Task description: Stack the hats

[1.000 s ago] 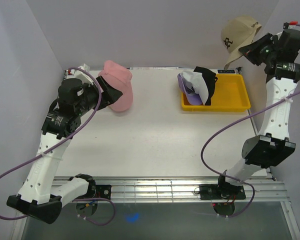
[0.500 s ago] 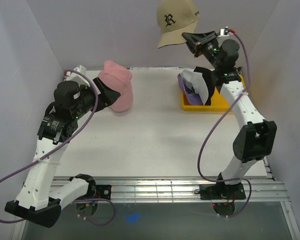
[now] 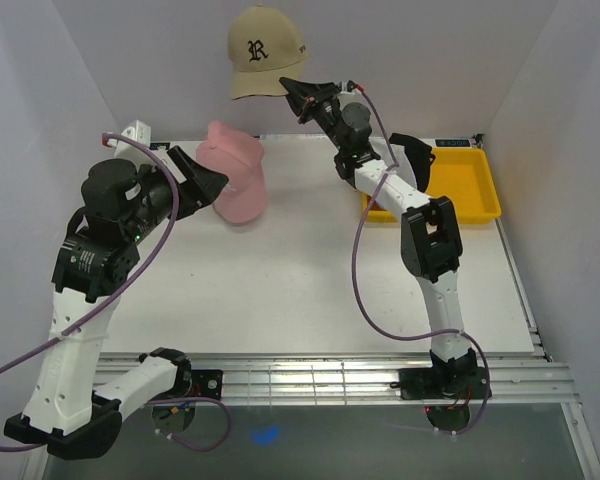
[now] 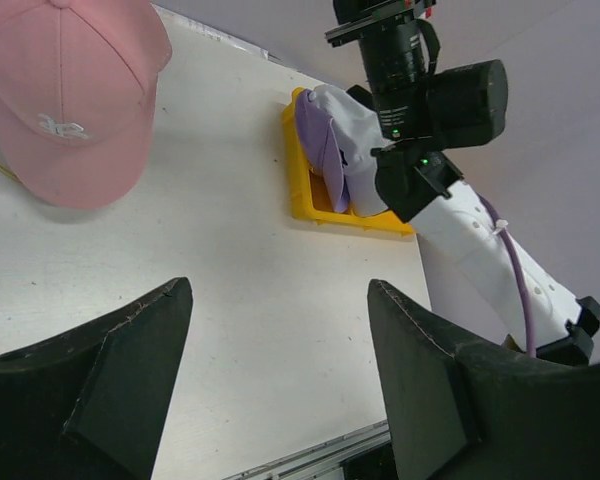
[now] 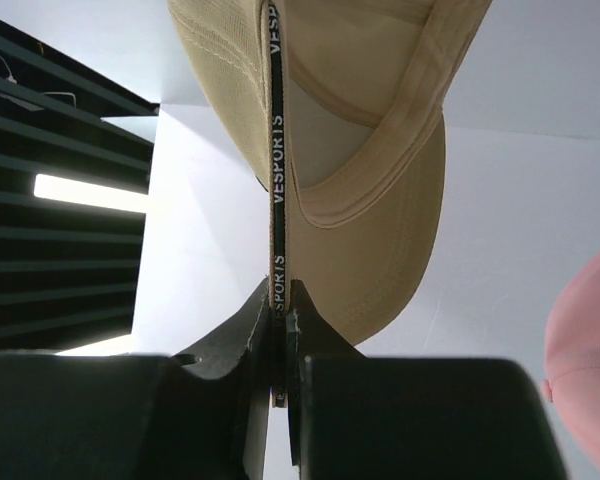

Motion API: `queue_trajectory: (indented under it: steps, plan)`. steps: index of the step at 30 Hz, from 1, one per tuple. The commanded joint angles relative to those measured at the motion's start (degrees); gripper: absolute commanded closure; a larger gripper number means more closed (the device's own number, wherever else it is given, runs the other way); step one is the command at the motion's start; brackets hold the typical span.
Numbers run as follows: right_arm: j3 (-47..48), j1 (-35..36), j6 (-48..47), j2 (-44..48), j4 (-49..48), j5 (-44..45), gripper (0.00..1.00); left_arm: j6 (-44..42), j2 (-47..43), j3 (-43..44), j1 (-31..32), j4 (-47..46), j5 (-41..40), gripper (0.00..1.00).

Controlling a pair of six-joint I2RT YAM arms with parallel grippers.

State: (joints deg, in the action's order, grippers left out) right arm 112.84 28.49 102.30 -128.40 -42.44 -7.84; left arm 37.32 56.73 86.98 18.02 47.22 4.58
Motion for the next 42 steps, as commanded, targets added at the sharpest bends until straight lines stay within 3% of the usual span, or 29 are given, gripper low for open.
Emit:
queue_trajectory:
  steps: [1,13,26,42]
  plan:
    - [3.53,2.09,4.39,-1.59,-10.12,2.91,0.92,-0.41,-0.66,3.37,0.17,1.47,-2.12,0.19]
    - [10.30,7.37,7.56,-11.70,-13.28,2.04,0.92,-0.93,-0.30,3.28,0.17,1.82,-2.73,0.19]
    - [0.11,8.69,8.00,-9.85,-19.44,-3.14,0.92,-1.02,-0.48,2.58,0.17,1.65,-2.56,0.19]
    - [-4.37,9.39,8.97,-10.56,-23.92,-7.98,0.92,-0.93,-0.74,1.88,0.26,2.00,-2.91,0.19]
